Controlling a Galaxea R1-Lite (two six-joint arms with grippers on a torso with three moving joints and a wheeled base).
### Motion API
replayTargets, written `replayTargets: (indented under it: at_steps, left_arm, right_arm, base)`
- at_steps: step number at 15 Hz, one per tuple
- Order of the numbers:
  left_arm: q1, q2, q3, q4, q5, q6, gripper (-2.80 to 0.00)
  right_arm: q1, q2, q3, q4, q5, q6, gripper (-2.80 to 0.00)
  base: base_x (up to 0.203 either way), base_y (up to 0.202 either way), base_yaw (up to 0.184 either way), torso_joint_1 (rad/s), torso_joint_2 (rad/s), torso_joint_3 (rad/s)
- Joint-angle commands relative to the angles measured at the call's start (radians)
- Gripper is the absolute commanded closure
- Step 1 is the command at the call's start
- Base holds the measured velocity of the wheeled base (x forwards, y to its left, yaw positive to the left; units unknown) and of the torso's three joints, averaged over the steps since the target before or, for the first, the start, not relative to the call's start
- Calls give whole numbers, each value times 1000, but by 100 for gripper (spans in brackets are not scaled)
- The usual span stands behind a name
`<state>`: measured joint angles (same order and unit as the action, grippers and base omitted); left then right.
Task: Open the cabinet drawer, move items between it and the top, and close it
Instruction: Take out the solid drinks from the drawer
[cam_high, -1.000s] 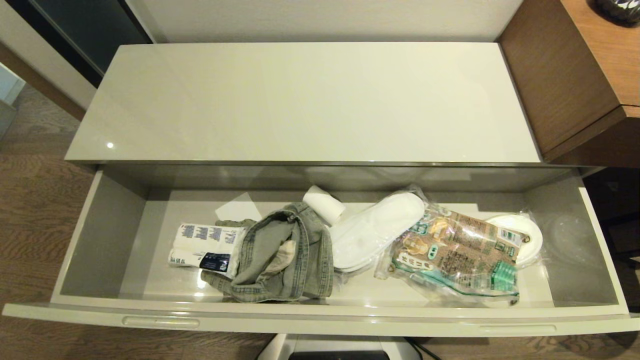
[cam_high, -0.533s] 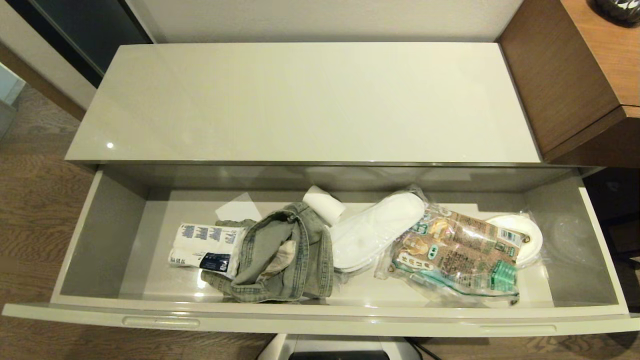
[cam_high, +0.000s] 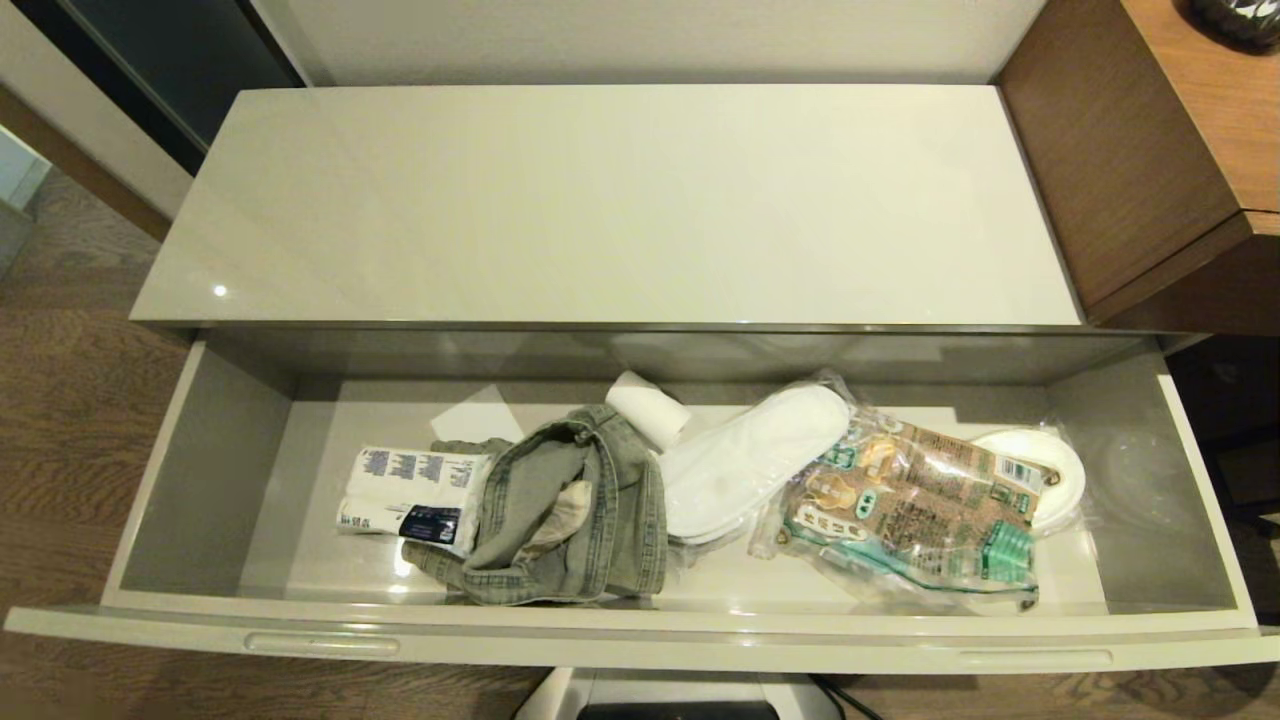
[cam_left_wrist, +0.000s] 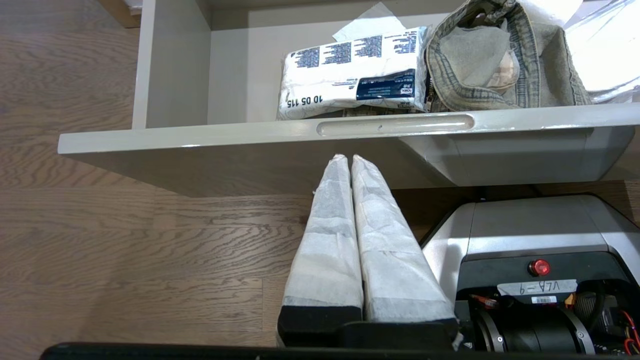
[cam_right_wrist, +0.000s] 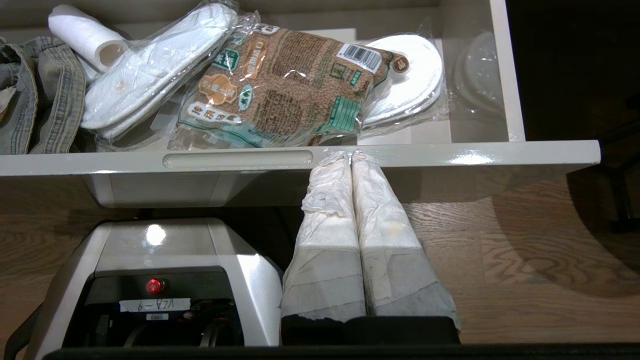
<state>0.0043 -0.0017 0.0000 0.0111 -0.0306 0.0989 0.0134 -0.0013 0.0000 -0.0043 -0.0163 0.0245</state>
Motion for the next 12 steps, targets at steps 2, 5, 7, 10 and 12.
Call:
replayTargets:
  at_steps: [2,5,7,10,12]
  left_arm:
    - [0,2,0,0,0,1,0]
    - [0,2,0,1,0,1,0]
    - [0,2,0,1,0,1,0]
    - [0,2,0,0,0,1,0]
    - [0,2,0,0,0,1,0]
  right_arm:
    - [0,-6,-2,15,9,-60,0]
    - [0,-6,0,9,5,-43,0]
    - [0,-6,3,-2,4,-37,0]
    - [0,-3,-41,16,0,-30,0]
    - [0,44,-232,107,11,6,0]
  base:
    - [0,0,0,0,0,0]
    - [0,0,0,0,0,0]
    - [0,0,0,0,0,0]
    - [0,0,0,0,0,0]
    - [0,0,0,0,0,0]
